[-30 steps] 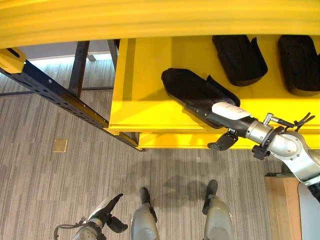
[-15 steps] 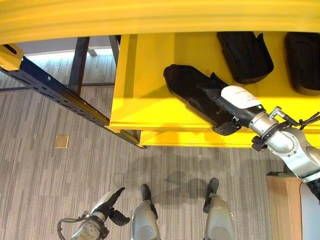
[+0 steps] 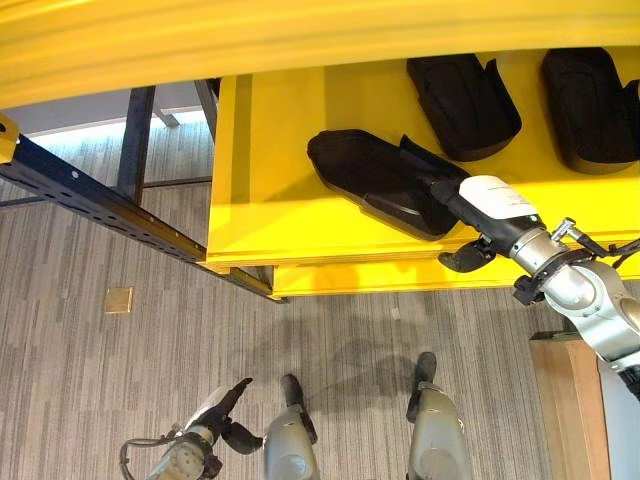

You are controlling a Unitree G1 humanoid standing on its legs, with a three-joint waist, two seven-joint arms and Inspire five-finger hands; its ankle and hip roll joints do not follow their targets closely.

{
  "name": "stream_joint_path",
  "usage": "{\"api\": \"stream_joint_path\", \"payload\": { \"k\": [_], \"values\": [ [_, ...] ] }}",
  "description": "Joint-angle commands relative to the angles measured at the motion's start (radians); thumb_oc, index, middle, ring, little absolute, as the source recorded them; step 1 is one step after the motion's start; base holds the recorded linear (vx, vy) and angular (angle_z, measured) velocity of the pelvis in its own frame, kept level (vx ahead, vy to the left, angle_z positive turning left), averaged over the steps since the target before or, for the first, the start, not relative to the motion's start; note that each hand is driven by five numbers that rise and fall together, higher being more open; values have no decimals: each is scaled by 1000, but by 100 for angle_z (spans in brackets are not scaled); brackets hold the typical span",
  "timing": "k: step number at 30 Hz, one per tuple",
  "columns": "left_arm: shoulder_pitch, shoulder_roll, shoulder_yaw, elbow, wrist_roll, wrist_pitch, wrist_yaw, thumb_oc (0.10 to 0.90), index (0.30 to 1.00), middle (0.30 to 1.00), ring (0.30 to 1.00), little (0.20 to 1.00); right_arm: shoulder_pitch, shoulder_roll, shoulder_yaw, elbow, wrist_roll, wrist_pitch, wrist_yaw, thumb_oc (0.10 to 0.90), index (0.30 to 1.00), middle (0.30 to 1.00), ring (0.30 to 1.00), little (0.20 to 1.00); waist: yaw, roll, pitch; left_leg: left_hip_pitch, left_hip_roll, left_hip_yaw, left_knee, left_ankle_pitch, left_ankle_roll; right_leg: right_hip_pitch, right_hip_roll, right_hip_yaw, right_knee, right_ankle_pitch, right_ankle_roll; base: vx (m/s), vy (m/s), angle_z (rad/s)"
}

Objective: Move parts from the plastic box to the shelf.

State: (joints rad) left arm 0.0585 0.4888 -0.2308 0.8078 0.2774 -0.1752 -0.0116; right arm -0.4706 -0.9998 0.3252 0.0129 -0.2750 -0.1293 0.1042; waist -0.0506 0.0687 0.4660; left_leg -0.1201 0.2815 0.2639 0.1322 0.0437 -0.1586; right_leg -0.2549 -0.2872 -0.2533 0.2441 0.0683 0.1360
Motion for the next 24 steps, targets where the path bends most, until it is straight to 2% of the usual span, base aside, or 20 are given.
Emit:
{"api": "stream_joint_path", "payload": {
  "k": [1, 5, 10, 24],
  "values": [
    [64, 52, 10, -10, -35, -7, -1, 900, 1000, 1000, 1000, 1000, -37, -16, -82, -43, -19, -84, -17, 900, 1000, 1000, 1000, 1000, 17, -16, -62, -13, 29, 52, 37, -11, 16, 11, 15, 7, 143, -192, 11, 0, 0, 0],
    [59, 53, 7, -13, -45, 3, 2, 900, 1000, 1000, 1000, 1000, -47, -25, -70, -24, -58, -118, -11, 900, 1000, 1000, 1000, 1000, 23, -17, -59, -21, 33, 48, 48, -12, 14, 3, 14, 6, 164, -202, 9, 9, -16, 0],
    [60, 56, 8, -7, -49, 14, -7, 900, 1000, 1000, 1000, 1000, -87, -23, -31, 36, -76, -124, -16, 900, 1000, 1000, 1000, 1000, 37, -14, -56, -30, 35, 38, 56, -10, 12, -8, 10, 0, 193, -214, 6, 22, -8, 4],
    [49, 62, -22, -22, -40, 41, -31, 900, 1000, 1000, 1000, 1000, -213, 41, 90, 246, -138, -71, -32, 900, 1000, 1000, 1000, 1000, 69, 0, -56, -37, 30, 16, 64, -9, 14, -20, -12, -11, 240, -233, 2, 30, -3, 5]
  ]
}}
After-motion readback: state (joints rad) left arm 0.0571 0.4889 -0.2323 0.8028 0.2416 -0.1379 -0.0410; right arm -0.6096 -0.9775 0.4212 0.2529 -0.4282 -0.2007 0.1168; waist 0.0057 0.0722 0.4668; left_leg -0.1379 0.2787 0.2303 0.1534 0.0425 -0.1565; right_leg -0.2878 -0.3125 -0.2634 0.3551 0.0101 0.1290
